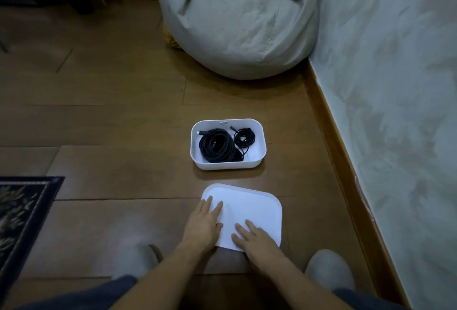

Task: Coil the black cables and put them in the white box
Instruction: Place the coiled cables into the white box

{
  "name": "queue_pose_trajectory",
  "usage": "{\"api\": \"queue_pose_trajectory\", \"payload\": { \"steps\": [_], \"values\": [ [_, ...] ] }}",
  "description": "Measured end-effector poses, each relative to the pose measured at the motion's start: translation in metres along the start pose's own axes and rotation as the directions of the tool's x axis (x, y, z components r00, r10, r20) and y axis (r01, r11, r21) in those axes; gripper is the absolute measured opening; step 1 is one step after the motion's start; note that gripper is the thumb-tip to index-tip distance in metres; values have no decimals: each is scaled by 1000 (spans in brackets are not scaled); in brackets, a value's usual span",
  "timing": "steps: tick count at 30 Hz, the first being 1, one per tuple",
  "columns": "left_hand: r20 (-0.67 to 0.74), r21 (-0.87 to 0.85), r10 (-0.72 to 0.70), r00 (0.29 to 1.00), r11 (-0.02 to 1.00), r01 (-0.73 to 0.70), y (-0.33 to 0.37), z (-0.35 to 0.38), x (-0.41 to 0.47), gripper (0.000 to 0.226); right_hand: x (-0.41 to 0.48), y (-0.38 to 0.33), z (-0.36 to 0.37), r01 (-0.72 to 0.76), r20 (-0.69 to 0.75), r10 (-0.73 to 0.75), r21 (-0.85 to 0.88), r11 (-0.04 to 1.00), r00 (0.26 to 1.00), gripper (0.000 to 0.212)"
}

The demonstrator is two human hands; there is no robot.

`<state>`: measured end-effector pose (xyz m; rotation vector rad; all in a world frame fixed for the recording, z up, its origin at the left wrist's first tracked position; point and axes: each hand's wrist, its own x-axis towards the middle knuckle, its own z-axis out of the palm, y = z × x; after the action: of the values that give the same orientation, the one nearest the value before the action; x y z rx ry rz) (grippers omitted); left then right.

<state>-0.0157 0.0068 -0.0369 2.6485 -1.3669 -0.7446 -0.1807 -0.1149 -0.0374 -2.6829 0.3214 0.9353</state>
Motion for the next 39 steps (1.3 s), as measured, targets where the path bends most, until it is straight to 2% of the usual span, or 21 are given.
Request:
{"api": "queue_pose_trajectory", "payload": {
  "steps": [2, 6, 8, 10, 12, 14, 16, 18, 21, 24, 26, 28, 30, 33, 35, 37, 39],
  "values": [
    [87, 70, -49, 995, 997, 43, -13, 4, -12, 66, 3, -7, -7, 33, 5, -33, -21, 999, 999, 64],
    [220, 77, -141, 965, 989, 127, -47, 11, -33, 72, 7, -5, -23, 20, -5, -20, -49, 999, 1000, 67],
    [223, 47, -162, 961, 987, 155, -53, 10, -33, 69, 9, 3, -28, -25, -38, 25, 0, 1000, 999, 68],
    [163, -19, -187, 969, 981, 192, -52, 6, -27, 60, 10, 14, -33, -83, -121, 94, 91, 992, 988, 58],
    [111, -74, -221, 969, 970, 230, -51, 2, -21, 57, 8, 26, -40, -160, -248, 203, 185, 970, 947, 45],
    [117, -129, -264, 957, 952, 278, -52, -1, -15, 64, 5, 38, -46, -253, -318, 353, 316, 914, 880, 42],
    [129, -167, -298, 946, 934, 316, -54, -3, -9, 70, 7, 48, -48, -323, -264, 497, 500, 803, 827, 42],
    [142, -181, -317, 938, 923, 340, -55, -4, -5, 71, 12, 54, -51, -338, -173, 558, 639, 691, 812, 36],
    [113, -182, -311, 944, 927, 327, -54, -9, -5, 68, 21, 57, -58, -277, -89, 578, 811, 515, 811, 32],
    [13, -287, -326, 945, 904, 316, -58, -17, -6, 67, 26, 59, -63, -226, -22, 600, 915, 335, 799, 29],
    [-78, -403, -355, 932, 866, 296, -61, -26, -5, 62, 26, 63, -65, -221, -16, 611, 924, 312, 792, 19],
    [-155, -487, -371, 916, 835, 256, -61, -37, -2, 50, 22, 69, -70, -215, -38, 634, 923, 318, 772, 26],
    [-240, -537, -384, 891, 818, 208, -57, -54, 0, 36, 13, 71, -82, -183, -105, 646, 914, 363, 756, 27],
    [-338, -619, -449, 827, 768, 163, -46, -92, 1, 27, -6, 72, -115, -119, -230, 652, 888, 445, 722, 21],
    [-356, -688, -494, 793, 713, 136, -45, -115, 3, 23, -16, 73, -138, -16, -261, 639, 919, 394, 724, 20],
    [-401, -725, -479, 781, 687, 49, -47, -135, 5, 17, -22, 73, -162, 87, -268, 616, 947, 308, 741, 18],
    [-426, -759, -459, 779, 651, -32, -44, -157, 7, 14, -27, 72, -185, 111, -267, 610, 953, 281, 746, 23]
  ]
}}
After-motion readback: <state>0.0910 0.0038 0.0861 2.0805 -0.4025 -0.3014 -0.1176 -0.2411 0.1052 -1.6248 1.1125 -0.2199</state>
